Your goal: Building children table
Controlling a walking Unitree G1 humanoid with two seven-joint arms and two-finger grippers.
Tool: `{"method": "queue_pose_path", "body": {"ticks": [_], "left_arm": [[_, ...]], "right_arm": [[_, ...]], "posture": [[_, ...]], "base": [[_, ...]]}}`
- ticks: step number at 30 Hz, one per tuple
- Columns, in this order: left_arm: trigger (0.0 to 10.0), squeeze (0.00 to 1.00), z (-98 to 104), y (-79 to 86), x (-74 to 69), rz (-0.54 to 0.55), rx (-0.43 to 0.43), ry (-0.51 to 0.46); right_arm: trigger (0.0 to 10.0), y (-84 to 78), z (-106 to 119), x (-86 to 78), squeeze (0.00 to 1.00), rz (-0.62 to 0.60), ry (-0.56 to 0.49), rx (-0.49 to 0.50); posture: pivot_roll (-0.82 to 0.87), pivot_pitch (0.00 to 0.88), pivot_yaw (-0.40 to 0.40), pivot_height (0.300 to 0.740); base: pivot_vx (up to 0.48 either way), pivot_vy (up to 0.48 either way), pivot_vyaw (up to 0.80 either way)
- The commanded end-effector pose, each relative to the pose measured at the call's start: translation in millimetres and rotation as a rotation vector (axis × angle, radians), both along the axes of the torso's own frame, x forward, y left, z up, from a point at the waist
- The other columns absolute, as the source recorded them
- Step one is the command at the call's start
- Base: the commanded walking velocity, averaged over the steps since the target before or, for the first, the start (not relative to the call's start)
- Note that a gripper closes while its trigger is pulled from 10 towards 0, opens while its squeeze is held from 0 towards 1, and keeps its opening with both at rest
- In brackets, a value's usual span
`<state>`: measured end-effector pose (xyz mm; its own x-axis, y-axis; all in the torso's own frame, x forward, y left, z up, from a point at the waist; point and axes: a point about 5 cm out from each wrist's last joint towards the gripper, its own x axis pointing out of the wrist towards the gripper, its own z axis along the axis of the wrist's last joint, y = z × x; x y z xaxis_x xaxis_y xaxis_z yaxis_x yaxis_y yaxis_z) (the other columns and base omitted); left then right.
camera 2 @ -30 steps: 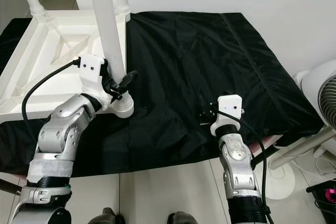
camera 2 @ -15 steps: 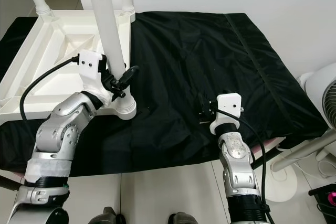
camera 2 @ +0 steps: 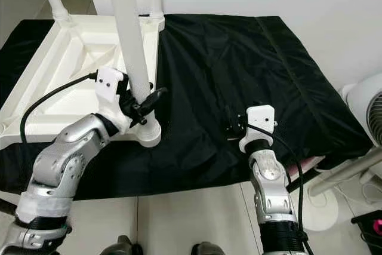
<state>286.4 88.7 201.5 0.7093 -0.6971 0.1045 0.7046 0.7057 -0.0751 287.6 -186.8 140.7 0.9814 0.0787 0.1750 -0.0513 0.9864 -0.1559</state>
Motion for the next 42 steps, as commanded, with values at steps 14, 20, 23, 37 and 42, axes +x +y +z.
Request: {"method": "queue_pose_path", "body": {"ticks": [14,20,23,37,42], "left_arm": [[10.0,0.00,7,-40.1,2.0,-0.357,-0.005,-0.064],[10.0,0.00,5,-42.6,13.7,-0.292,0.008,-0.055],[10.0,0.00,4,-42.3,23.3,-0.257,0.019,-0.060],[10.0,0.00,7,-36.0,53.7,-0.186,0.064,-0.092],[10.0,0.00,8,-30.4,56.0,-0.174,0.065,-0.104]], "right_arm": [[10.0,4.4,-4,2.4,0.00,0.013,0.013,-0.001],[10.0,5.2,-4,1.9,0.00,0.007,0.008,0.004],[10.0,5.7,-4,0.7,0.00,0.001,0.007,0.010],[10.0,8.5,-2,3.8,0.00,0.014,0.000,0.008],[10.0,7.8,-3,0.4,0.00,0.005,0.000,0.008]], "posture": [[-0.11,0.054,0.002,0.740],[-0.12,0.054,0.008,0.740],[-0.12,0.052,0.009,0.740],[-0.12,0.051,0.004,0.740],[-0.13,0.055,0.016,0.740]], "base": [[0.000,0.000,0.00],[0.000,0.000,0.00],[0.000,0.000,0.00],[0.000,0.000,0.00],[0.000,0.000,0.00]]}}
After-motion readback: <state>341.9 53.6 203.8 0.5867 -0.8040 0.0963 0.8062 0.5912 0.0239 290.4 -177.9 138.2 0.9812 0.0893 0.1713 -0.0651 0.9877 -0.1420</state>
